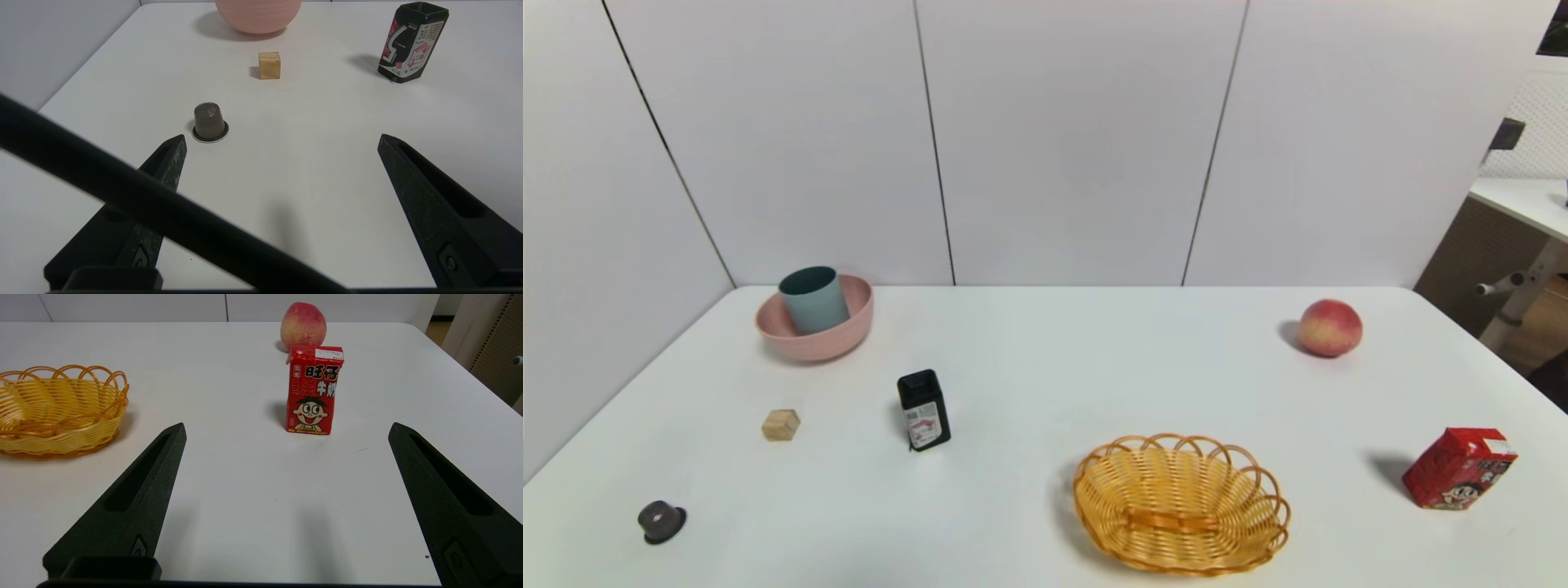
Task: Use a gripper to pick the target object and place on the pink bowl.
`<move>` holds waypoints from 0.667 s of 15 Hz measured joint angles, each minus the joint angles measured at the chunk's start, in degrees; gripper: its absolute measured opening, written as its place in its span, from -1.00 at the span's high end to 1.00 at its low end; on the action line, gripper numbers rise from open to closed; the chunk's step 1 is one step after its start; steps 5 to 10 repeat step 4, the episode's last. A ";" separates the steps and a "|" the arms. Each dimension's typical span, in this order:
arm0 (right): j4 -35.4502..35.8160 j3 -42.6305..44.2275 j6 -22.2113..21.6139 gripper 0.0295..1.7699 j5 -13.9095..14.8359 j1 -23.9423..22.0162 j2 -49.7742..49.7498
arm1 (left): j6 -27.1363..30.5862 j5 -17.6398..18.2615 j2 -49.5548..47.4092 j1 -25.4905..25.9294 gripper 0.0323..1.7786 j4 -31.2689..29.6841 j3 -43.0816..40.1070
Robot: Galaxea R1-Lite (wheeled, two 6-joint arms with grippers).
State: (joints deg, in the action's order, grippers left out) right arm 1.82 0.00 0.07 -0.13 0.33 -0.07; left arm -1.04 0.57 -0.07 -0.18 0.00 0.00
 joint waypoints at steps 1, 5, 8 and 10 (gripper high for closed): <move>-0.02 0.00 -0.17 -0.93 0.09 0.00 0.00 | 0.02 -0.02 0.00 0.00 -0.90 0.00 0.00; -0.02 0.00 -0.84 -0.93 0.38 0.00 0.00 | 0.02 0.00 0.00 0.00 -0.90 0.00 0.02; -0.02 0.00 -0.84 -0.93 0.38 0.00 0.00 | 0.02 0.00 0.00 0.00 -0.90 0.00 0.02; -0.02 0.00 -0.84 -0.93 0.38 0.00 0.00 | 0.02 0.00 0.00 0.00 -0.90 0.00 0.02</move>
